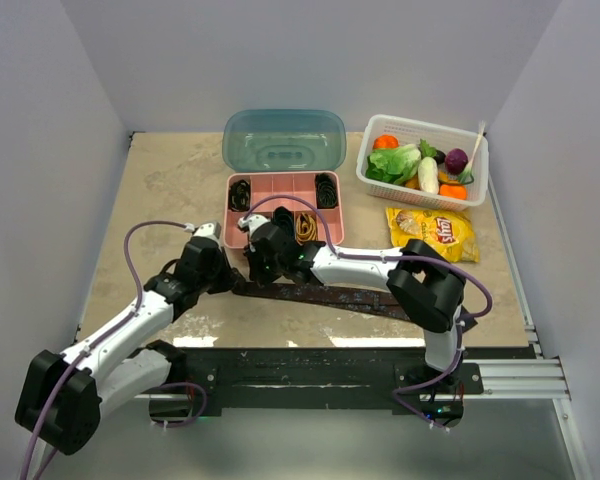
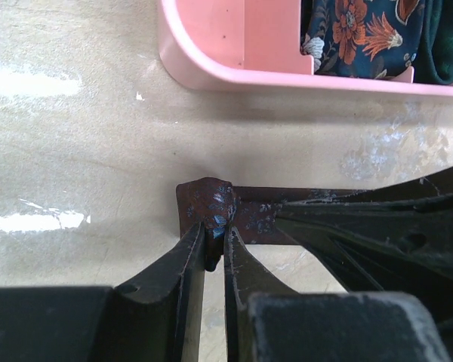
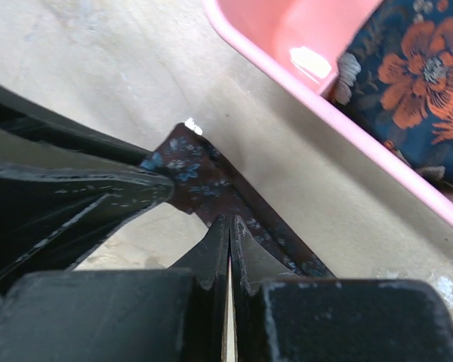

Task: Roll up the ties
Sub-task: Roll the tie at the center of the board.

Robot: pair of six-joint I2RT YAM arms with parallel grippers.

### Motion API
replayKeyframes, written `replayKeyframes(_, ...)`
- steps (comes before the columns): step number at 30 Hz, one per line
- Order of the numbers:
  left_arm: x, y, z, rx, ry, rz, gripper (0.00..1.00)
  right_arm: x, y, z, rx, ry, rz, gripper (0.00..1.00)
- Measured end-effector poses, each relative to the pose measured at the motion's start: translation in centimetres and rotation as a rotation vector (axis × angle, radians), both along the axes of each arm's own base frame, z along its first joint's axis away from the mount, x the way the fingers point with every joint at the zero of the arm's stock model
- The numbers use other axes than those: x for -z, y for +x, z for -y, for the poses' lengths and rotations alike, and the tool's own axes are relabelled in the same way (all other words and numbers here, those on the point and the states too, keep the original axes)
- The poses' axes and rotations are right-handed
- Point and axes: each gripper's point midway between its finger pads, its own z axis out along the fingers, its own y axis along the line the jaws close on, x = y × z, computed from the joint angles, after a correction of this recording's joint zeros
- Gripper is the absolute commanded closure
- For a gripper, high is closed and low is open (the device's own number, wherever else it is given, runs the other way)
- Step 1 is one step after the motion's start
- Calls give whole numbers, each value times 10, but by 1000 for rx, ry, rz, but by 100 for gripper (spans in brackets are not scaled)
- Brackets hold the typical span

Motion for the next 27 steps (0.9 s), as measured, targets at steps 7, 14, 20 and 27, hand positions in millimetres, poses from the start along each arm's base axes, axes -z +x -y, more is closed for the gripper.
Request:
replayKeyframes(7, 7, -5, 9, 37, 63, -16, 100, 7, 4, 14, 36, -45, 4, 100)
replayKeyframes(14, 9, -5, 23, 77, 143, -11, 100, -2, 6, 25, 60, -45, 19, 100)
replayKeyframes(20, 12, -9, 36, 107, 178, -10, 100, 2, 7, 33, 74, -58, 19, 100)
replayKeyframes(27, 21, -15, 45, 136, 212, -27, 100, 7, 10, 40, 93, -74, 13, 100)
